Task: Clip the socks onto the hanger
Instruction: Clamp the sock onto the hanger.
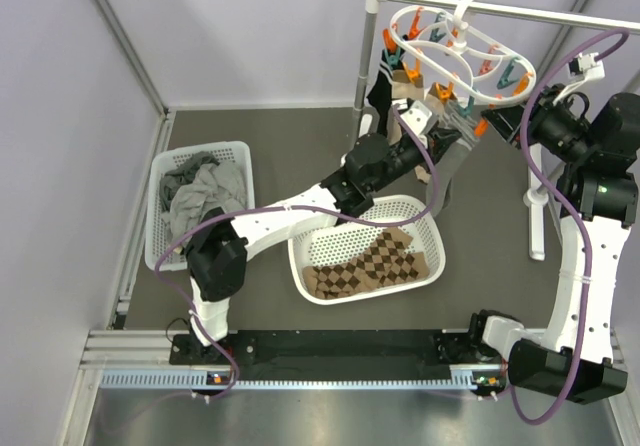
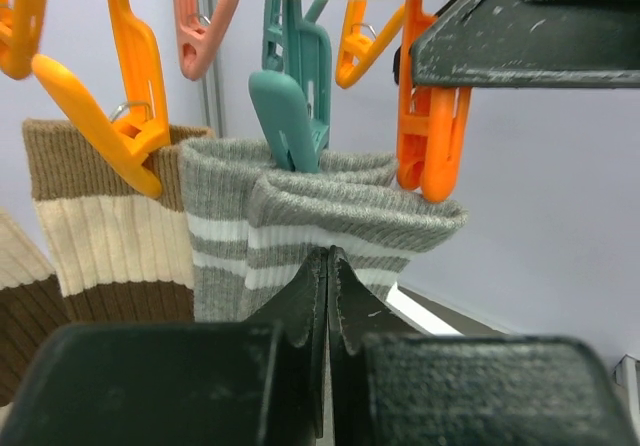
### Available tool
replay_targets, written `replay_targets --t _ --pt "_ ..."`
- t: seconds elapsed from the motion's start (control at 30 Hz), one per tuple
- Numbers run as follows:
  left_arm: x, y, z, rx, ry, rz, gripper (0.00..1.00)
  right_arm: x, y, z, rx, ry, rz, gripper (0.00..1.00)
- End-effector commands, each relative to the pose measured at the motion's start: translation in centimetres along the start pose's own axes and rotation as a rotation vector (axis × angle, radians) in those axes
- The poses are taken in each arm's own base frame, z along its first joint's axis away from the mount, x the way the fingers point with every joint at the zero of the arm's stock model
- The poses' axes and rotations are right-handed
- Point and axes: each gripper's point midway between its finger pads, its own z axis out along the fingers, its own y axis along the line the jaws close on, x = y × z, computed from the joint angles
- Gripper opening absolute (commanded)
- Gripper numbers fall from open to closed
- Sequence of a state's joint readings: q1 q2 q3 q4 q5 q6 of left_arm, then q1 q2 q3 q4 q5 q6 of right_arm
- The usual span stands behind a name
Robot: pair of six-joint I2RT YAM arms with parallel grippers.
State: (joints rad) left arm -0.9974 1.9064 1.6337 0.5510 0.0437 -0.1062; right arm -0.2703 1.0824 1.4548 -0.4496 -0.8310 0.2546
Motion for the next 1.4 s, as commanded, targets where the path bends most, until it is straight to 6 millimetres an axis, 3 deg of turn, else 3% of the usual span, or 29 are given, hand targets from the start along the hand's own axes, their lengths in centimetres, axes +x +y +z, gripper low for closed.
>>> replay_targets --t 0.0,0.27,0.5,0.7,0.87,1.1,1.37 --pt "-7.4 -1.6 -1.0 0.037 -0.168 -0.008 0.0 0.2 0.6 -0.2 -0.014 0.016 -0.013 0.0" --pt "-7.6 -2.3 -0.7 0.048 -0.167 0.001 0.0 -0.1 1.0 -0.2 -0.019 0.009 -0.019 0.0" --pt "-4.3 -2.3 0.1 0.027 -0.079 0.037 0.0 -0.8 1.8 -0.3 -0.042 -0.011 -0.011 0.0" --pt "-3.0 -2.0 0.7 0.009 -0.034 0.058 0.0 -1.2 2.3 -0.5 -0.058 -0.017 -0.009 0.0" --pt "-3.8 -2.1 1.0 0.009 -0.031 0.059 0.0 -0.9 2.4 -0.5 -0.067 -0.014 -0.003 0.0" --pt "-3.2 -1.2 1.2 -0.038 0.005 0.055 0.0 -1.0 2.7 -0.6 -0.075 -0.016 -0.003 0.0" --pt "-4.5 -1.8 0.8 -0.028 -0.008 0.041 0.0 0.0 1.2 -0.5 -0.005 0.003 -0.022 0.0"
